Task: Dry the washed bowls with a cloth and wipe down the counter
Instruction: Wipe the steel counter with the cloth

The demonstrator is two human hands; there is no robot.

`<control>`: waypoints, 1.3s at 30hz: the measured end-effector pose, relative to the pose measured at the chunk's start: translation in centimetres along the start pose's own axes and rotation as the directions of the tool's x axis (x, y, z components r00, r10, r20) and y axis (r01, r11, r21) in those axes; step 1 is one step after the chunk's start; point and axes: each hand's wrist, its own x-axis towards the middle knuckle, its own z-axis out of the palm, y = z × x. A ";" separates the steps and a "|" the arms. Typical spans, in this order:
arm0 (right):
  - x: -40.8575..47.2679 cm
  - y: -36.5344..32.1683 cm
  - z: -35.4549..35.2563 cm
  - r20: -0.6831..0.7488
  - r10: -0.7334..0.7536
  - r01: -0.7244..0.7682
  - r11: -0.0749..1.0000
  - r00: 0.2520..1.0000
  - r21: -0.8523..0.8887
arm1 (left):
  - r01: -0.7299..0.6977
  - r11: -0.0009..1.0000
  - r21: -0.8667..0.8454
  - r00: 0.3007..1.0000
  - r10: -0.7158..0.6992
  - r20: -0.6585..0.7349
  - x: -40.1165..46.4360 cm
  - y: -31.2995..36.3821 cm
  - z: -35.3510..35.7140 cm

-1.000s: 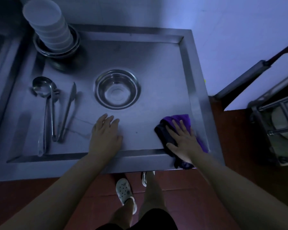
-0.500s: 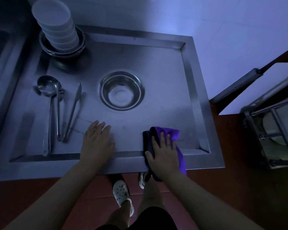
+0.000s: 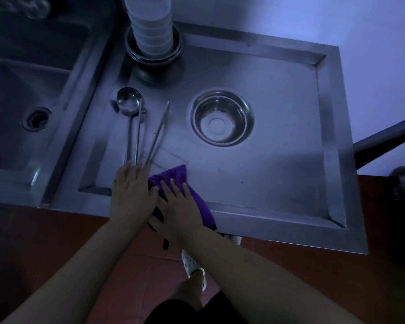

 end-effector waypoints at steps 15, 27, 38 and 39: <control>-17.6 17.0 -5.4 -0.168 0.389 -0.394 0.919 0.906 0.003 | -0.334 0.942 -0.022 0.935 0.334 0.119 3.1 14.1 3.2; -16.9 28.0 -8.1 -0.046 0.533 -0.534 0.834 0.845 -0.141 | -0.431 0.898 0.084 0.870 0.389 0.303 8.7 23.5 6.9; -1.8 38.3 -12.4 -0.224 0.402 -0.442 0.879 0.888 -0.176 | -0.424 0.844 0.328 0.884 0.306 0.353 19.2 31.2 8.0; -0.2 39.5 -13.1 -0.232 0.384 -0.426 0.889 0.893 -0.167 | -0.423 0.830 0.363 0.884 0.291 0.366 20.0 31.7 8.2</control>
